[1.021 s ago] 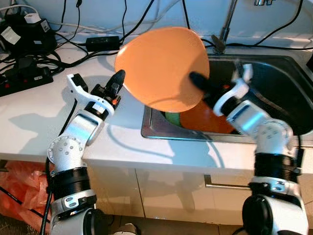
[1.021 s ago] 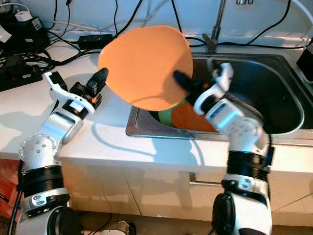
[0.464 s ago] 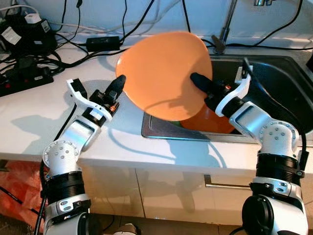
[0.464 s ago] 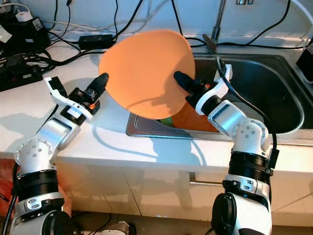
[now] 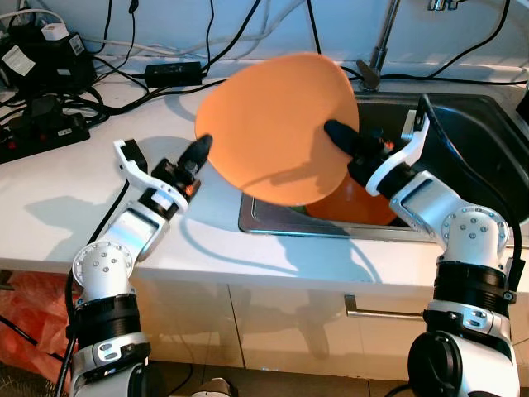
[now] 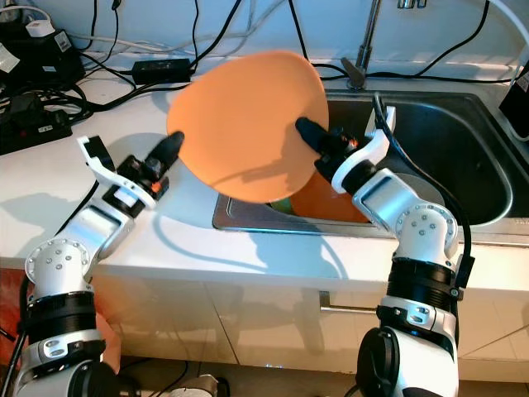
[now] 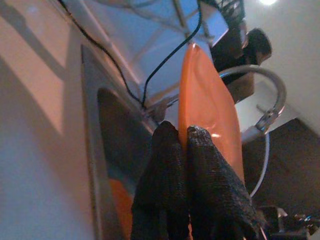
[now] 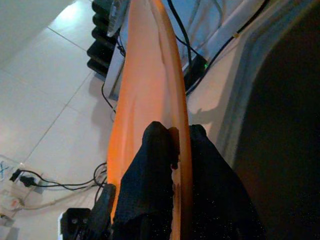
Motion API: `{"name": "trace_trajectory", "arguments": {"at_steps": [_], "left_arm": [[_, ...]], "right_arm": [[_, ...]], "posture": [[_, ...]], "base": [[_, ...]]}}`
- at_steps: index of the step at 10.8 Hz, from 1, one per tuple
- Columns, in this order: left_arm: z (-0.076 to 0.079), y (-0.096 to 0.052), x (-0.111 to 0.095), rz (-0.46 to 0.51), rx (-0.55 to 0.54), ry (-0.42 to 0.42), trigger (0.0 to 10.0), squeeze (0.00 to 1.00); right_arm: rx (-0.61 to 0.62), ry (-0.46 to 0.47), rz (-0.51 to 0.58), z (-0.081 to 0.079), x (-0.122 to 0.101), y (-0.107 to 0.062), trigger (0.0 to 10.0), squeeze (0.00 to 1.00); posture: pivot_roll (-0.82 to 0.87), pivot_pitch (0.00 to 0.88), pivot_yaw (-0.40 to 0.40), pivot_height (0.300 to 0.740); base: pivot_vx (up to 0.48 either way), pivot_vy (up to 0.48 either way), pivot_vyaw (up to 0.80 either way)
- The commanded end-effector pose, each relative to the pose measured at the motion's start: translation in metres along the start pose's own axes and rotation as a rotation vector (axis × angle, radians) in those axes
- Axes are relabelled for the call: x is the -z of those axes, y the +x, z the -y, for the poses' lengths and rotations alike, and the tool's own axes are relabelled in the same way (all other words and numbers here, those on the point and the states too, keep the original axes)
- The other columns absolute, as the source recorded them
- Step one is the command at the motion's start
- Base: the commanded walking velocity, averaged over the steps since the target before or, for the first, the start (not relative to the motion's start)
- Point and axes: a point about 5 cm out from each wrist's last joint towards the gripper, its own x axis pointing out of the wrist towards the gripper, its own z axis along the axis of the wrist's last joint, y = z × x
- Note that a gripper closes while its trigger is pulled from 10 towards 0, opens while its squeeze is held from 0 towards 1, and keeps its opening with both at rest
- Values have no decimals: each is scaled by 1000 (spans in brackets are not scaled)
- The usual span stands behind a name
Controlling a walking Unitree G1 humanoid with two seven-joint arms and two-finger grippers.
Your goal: Kitchen organization
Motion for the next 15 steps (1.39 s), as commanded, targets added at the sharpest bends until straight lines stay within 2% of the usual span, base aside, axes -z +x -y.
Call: {"name": "trace_trajectory", "arguments": {"at_steps": [1, 2, 3, 5, 8, 9, 10, 11, 13, 15], "left_arm": [[15, 11, 17, -110, 91, 32, 0, 0], [22, 14, 18, -113, 106, 24, 0, 0], [26, 17, 19, -120, 112, 34, 10000, 1000], [53, 21, 34, -211, 221, 37, 10000, 1000], [52, 19, 41, -272, 207, 75, 10000, 1000], [51, 18, 45, -304, 175, 200, 10000, 1000], [48, 19, 44, -296, 135, 313, 10000, 1000], [47, 20, 43, -287, 118, 365, 10000, 1000], [45, 20, 48, -338, 101, 596, 10000, 1000], [43, 20, 54, -362, 114, 697, 10000, 1000]], "right_arm": [[28, -11, -2, -1, 1, 2, 0, 0], [32, -15, 3, -1, 0, 2, 0, 0], [34, -14, 5, -1, 0, 3, 0, 0], [49, -14, 19, 1, -1, 4, 0, 0], [75, -18, 65, 4, -6, 4, 0, 0], [156, -21, 147, 14, -15, 3, 0, 0], [229, -29, 214, 23, -23, 0, 0, 0], [269, -39, 243, 27, -27, -1, 0, 0], [434, -135, 290, 44, -35, -8, 0, 0], [577, -246, 286, 62, -38, -15, 0, 0]], "posture": [[114, 60, 30, 740], [114, 60, 30, 740], [116, 57, 29, 740], [116, 57, 31, 740], [120, 54, 33, 740], [124, 53, 32, 740], [124, 52, 34, 740], [124, 52, 34, 740], [123, 55, 31, 740], [122, 55, 32, 740]], "base": [[0, 0, 0], [0, 0, 0], [0, 0, 0], [0, 0, 0], [0, 0, 0], [0, 0, 0], [0, 0, 0], [0, 0, 0], [0, 0, 0], [0, 0, 0]]}}
